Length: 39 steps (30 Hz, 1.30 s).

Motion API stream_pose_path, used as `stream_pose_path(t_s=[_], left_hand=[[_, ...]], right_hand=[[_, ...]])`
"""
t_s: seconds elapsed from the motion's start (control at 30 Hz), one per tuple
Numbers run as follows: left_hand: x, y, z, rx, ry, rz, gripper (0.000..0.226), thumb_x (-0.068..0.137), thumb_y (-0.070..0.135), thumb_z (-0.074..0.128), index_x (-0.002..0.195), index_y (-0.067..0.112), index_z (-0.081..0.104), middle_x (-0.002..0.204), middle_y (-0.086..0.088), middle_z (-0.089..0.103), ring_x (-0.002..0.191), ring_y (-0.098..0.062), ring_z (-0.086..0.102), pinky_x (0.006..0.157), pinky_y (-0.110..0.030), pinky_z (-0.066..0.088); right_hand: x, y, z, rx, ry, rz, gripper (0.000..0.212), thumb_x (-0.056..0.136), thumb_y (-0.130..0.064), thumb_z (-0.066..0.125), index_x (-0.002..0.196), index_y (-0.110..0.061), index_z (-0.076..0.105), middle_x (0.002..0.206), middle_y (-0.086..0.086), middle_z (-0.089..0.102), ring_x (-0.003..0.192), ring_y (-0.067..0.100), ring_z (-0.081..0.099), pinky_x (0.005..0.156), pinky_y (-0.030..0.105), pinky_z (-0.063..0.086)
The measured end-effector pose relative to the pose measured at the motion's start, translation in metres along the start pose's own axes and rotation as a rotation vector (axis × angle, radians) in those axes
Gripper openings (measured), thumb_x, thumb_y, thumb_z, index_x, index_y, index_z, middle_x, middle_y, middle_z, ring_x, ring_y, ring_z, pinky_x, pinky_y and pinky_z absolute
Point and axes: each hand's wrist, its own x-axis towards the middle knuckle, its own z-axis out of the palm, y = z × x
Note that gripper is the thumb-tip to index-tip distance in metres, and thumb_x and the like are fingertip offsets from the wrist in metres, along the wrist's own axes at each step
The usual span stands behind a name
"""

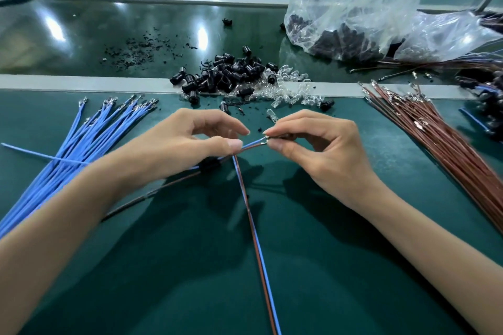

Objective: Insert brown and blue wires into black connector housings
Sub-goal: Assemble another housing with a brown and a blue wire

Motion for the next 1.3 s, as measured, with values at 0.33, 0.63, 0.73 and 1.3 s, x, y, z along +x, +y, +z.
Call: stream_pose_path(t_s=[0.33, 0.63, 0.73, 1.3], left_hand=[[0.001, -0.015, -0.038, 0.628, -0.159, -0.043, 0.045, 0.051, 0.082, 0.057, 0.078, 0.047, 0.064, 0.072, 0.017, 0.067, 0.072, 0.0, 0.061, 0.073, -0.029, 0.049], [0.0, -0.004, -0.02, 0.285, -0.156, 0.101, 0.036, 0.069, 0.053, 0.058, 0.078, 0.02, 0.067, 0.069, 0.007, 0.07, 0.064, -0.008, 0.067, 0.066, -0.025, 0.05], [0.002, -0.004, -0.003, 0.098, -0.163, 0.075, 0.038, 0.071, 0.046, 0.057, 0.082, 0.01, 0.063, 0.067, -0.001, 0.068, 0.055, -0.017, 0.066, 0.054, -0.021, 0.051], [0.003, -0.008, 0.018, -0.204, -0.125, 0.015, 0.029, 0.08, 0.037, 0.053, 0.073, 0.01, 0.063, 0.051, 0.005, 0.053, 0.04, 0.001, 0.038, 0.041, -0.005, 0.028]], right_hand=[[0.0, 0.005, -0.002, 0.16, 0.037, 0.118, 0.017, 0.078, -0.005, 0.073, 0.085, -0.02, 0.073, 0.084, -0.007, 0.071, 0.08, 0.009, 0.064, 0.077, 0.018, 0.048], [-0.001, 0.003, -0.001, 0.134, -0.004, 0.106, 0.018, 0.078, 0.0, 0.072, 0.088, -0.015, 0.071, 0.085, -0.003, 0.069, 0.078, 0.007, 0.064, 0.076, 0.016, 0.047], [0.0, 0.002, -0.001, 0.12, -0.019, 0.094, 0.018, 0.078, 0.0, 0.072, 0.089, -0.013, 0.071, 0.086, 0.0, 0.069, 0.078, 0.009, 0.063, 0.077, 0.017, 0.048], [0.0, 0.001, 0.002, 0.063, -0.056, 0.024, 0.017, 0.075, -0.001, 0.075, 0.09, -0.01, 0.072, 0.086, 0.009, 0.07, 0.08, 0.022, 0.067, 0.077, 0.029, 0.054]])
